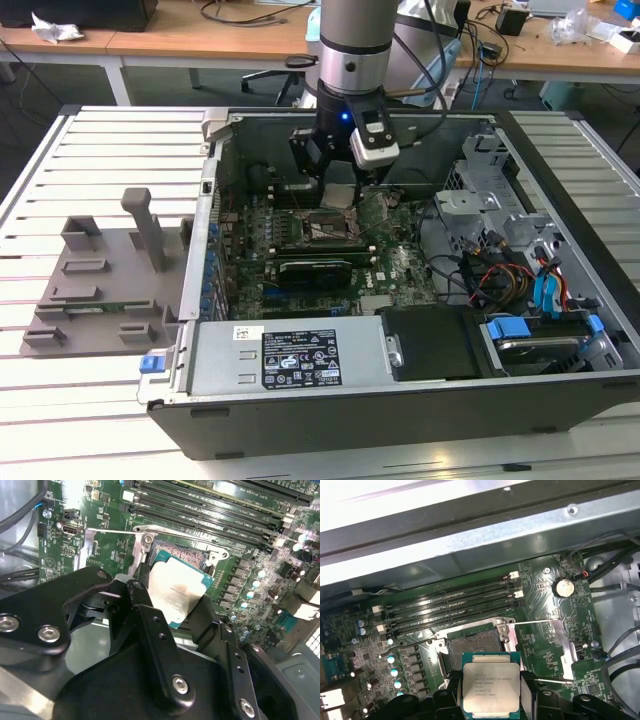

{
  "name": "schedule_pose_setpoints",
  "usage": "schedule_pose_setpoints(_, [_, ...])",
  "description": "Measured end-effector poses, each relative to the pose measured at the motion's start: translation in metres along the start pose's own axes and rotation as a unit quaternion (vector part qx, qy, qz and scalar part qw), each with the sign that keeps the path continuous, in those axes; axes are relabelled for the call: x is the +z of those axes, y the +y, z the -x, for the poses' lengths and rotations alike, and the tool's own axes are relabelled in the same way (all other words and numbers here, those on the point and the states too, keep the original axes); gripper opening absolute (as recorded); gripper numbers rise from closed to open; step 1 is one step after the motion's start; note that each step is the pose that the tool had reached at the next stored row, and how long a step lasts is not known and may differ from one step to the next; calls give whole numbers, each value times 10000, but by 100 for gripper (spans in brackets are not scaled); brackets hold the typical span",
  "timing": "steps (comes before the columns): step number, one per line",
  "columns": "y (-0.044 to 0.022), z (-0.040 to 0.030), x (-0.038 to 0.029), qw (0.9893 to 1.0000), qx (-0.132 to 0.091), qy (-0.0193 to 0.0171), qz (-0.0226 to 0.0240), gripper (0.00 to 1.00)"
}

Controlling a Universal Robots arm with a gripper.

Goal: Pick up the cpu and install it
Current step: 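Place the cpu into insertion slot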

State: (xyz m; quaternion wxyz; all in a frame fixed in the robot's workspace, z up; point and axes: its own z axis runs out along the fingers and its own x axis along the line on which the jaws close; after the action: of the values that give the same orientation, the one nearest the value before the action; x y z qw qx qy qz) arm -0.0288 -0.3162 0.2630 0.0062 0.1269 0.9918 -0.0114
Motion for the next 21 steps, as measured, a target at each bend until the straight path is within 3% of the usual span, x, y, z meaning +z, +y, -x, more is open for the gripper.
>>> schedule_pose_setpoints(12, [0, 0, 1, 9992, 387, 8, -6, 55])
schedule_pose_setpoints(21, [0, 0, 3, 9972, 744, 16, -11, 55])
